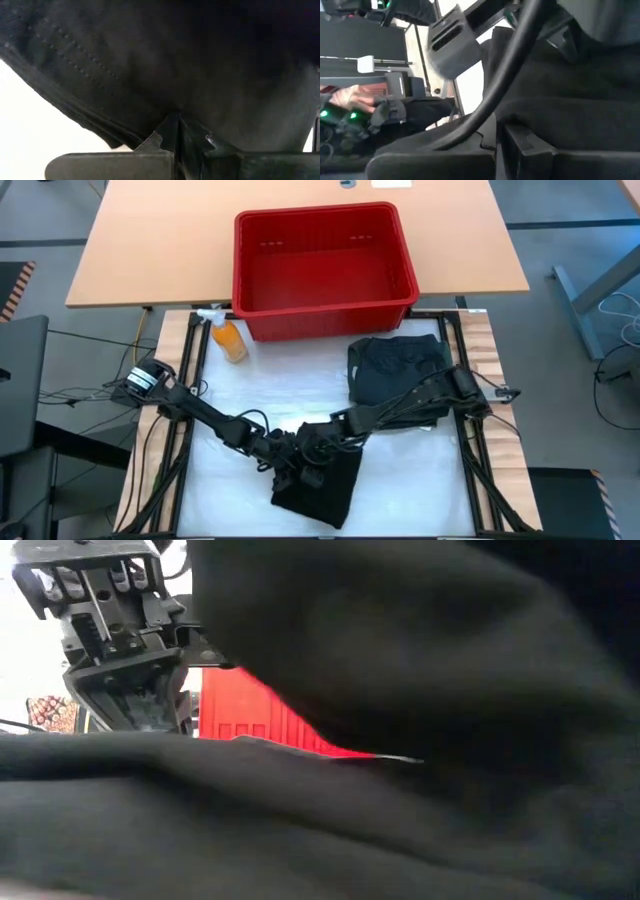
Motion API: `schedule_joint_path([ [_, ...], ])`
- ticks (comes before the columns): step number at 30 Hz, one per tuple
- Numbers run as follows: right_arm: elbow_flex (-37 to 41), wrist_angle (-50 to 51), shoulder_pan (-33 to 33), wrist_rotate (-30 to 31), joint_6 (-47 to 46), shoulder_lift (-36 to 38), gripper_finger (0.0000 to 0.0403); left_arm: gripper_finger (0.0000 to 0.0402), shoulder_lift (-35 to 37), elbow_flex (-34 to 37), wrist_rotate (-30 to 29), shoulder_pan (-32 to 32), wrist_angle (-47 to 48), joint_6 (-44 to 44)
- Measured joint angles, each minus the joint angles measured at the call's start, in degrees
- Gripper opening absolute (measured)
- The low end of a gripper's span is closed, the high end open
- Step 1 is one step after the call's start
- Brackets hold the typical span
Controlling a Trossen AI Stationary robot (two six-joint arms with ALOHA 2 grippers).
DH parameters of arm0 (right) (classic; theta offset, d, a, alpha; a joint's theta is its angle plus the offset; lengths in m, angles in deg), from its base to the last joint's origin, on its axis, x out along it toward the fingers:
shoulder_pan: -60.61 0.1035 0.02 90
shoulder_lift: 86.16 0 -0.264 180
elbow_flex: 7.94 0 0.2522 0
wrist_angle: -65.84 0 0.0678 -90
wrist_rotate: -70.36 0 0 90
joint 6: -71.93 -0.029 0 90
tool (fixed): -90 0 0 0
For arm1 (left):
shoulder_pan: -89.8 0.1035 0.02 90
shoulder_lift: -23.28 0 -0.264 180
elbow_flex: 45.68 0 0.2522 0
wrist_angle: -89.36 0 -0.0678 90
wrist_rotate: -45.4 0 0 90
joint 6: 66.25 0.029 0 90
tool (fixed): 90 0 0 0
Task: Fold Laundry from Bin
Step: Fold the black shirt
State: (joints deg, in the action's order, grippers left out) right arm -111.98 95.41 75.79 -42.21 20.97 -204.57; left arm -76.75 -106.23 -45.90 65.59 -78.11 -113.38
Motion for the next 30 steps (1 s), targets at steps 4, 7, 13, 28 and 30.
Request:
schedule_joint_path([
  [4,-1.63,-0.78,-0.34,0.48,0.11,-2.63,0.0031,0.0000,0.28,0.00,0.01,0.33,0.39,-0.01],
  [7,-2.33,-1.80,-0.63,0.44,0.05,-3.31,0.0046,0.0000,0.28,0.00,0.13,0.29,0.99,-0.05],
  [13,-3.94,-2.05,-1.91,1.49,2.82,-3.10,0.0077,0.0000,0.32,0.02,0.11,0.21,0.45,-0.03],
  [28,-5.14,3.40,-3.47,-0.09,6.43,-2.00,0.0104,0.0000,0.32,0.04,1.86,0.49,1.00,1.64],
  [30,-5.14,4.59,-4.11,-0.36,6.43,-1.84,0.0119,0.0000,0.32,0.04,3.18,0.72,1.20,1.83],
])
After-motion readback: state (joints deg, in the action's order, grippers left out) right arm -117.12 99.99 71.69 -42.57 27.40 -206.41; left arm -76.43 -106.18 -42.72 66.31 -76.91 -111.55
